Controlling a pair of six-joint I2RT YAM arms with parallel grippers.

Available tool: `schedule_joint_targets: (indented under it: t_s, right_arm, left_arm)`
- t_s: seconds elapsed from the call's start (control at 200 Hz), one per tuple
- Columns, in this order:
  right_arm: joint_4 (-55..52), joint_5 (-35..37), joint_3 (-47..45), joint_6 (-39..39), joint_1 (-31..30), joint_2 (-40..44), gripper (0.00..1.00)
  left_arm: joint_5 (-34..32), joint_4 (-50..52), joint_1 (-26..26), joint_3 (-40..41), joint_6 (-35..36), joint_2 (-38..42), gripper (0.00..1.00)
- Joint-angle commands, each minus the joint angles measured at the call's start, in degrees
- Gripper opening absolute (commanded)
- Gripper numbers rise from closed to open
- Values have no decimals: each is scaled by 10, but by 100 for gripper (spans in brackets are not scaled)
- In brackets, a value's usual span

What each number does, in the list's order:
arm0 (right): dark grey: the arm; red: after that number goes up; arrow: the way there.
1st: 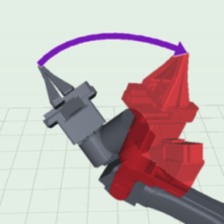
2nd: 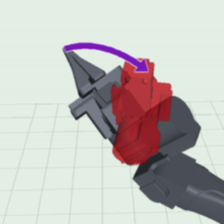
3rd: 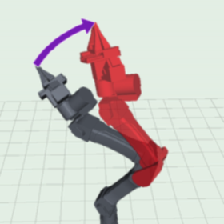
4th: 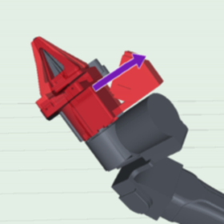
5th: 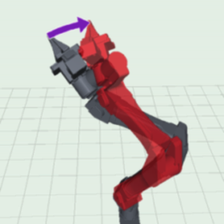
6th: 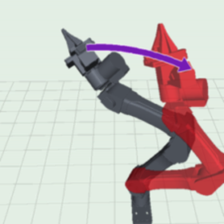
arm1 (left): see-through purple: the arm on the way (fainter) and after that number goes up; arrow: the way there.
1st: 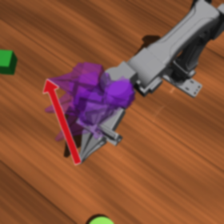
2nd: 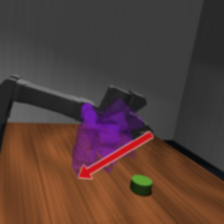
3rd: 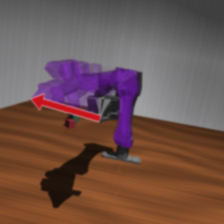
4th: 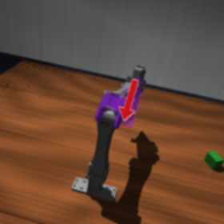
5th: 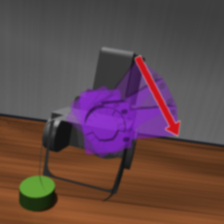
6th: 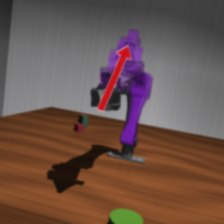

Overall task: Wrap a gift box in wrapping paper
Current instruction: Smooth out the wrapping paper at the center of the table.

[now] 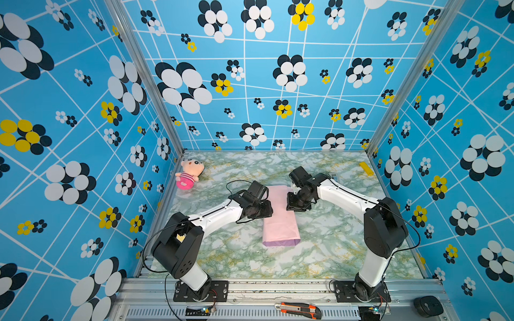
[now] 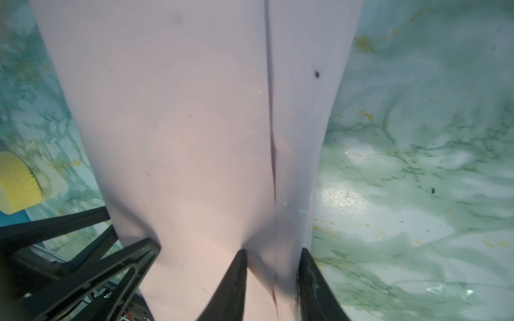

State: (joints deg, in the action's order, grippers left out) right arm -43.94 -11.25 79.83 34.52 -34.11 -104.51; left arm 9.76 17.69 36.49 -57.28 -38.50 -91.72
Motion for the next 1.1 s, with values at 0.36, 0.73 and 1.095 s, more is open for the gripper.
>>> schedule_joint_targets:
  t_s: [0.36,0.73,1.095]
  right_arm:
    - [29,-85,-25,-10,41,26,69]
    - [10,-46,24,-39,29,-32,65]
    - [6,-21,96,-62,42,-83,54]
  left_arm:
    - [-27,27,10,-5,17,-21,48]
    - [-29,27,13,0,17,-21,48]
    - [-31,29,13,1,22,-24,48]
